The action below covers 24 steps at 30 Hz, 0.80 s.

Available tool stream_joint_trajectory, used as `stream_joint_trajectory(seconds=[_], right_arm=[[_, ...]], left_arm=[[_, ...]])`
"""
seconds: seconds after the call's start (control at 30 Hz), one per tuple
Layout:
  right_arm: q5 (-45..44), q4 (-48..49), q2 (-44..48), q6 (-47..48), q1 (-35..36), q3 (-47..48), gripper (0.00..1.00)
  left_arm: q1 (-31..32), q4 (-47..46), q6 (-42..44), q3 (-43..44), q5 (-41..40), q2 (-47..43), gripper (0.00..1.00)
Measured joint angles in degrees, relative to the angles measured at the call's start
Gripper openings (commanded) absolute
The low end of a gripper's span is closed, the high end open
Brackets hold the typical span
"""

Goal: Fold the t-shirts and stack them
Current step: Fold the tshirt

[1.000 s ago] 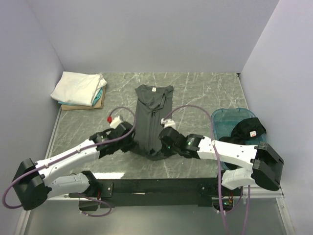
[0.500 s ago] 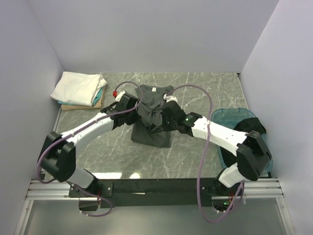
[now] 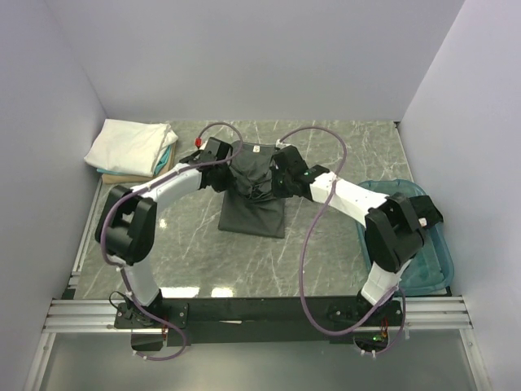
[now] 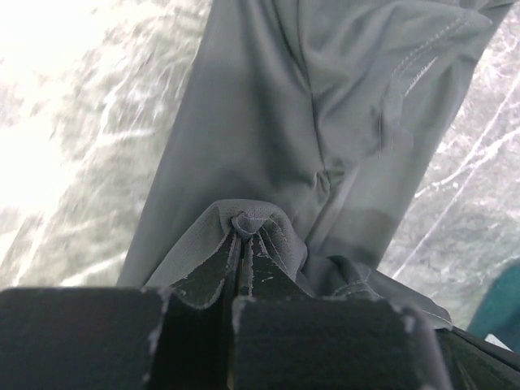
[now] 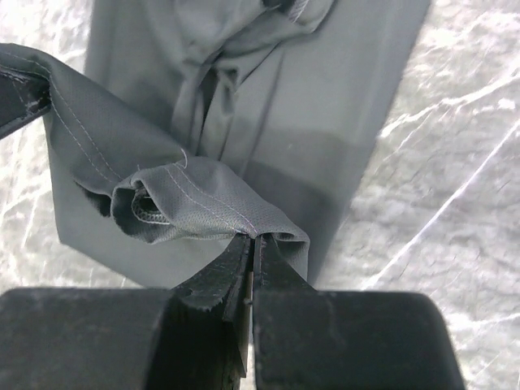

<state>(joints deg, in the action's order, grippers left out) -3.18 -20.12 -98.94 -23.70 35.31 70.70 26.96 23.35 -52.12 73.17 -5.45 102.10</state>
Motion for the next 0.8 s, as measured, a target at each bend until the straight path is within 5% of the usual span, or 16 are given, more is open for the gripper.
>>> stream_joint_trajectory(seconds=[0.17, 0.3, 0.37, 0.4, 0.43, 0.63, 0.8], right_arm=[[1.16, 0.87, -4.04, 0.22, -2.08, 2.38, 0.04], [1.95, 1.88, -8.55, 0.11, -3.78, 4.48, 0.21], [1.49, 1.55, -10.08, -0.2, -4.46, 5.55, 0.46], [0.96, 1.49, -10.62, -0.15, -4.74, 6.19, 0.58], [0.7, 1.46, -10.64, 0.13, -4.9, 6.43, 0.66], [-0.02, 2.25, -3.26, 0.22, -5.29, 3.78, 0.77], [2.89, 5.33, 13.2, -0.33, -3.76, -8.55, 0.79]], left_arm=[[-0.87, -0.07, 0.61, 2.67, 1.62, 4.28, 0.01], [-1.99, 0.09, 1.05, 2.8, 3.08, 5.84, 0.18], [-2.64, 0.57, 1.77, 3.41, 3.54, 6.38, 0.51], [-2.95, 1.07, 2.03, 4.0, 3.69, 6.47, 0.9], [-3.15, 1.53, 1.97, 4.59, 3.67, 6.49, 0.99], [-3.74, 2.16, 1.92, 5.57, 2.36, 2.16, 0.99], [-3.67, 1.42, 1.4, -5.18, 1.92, -14.19, 0.99]])
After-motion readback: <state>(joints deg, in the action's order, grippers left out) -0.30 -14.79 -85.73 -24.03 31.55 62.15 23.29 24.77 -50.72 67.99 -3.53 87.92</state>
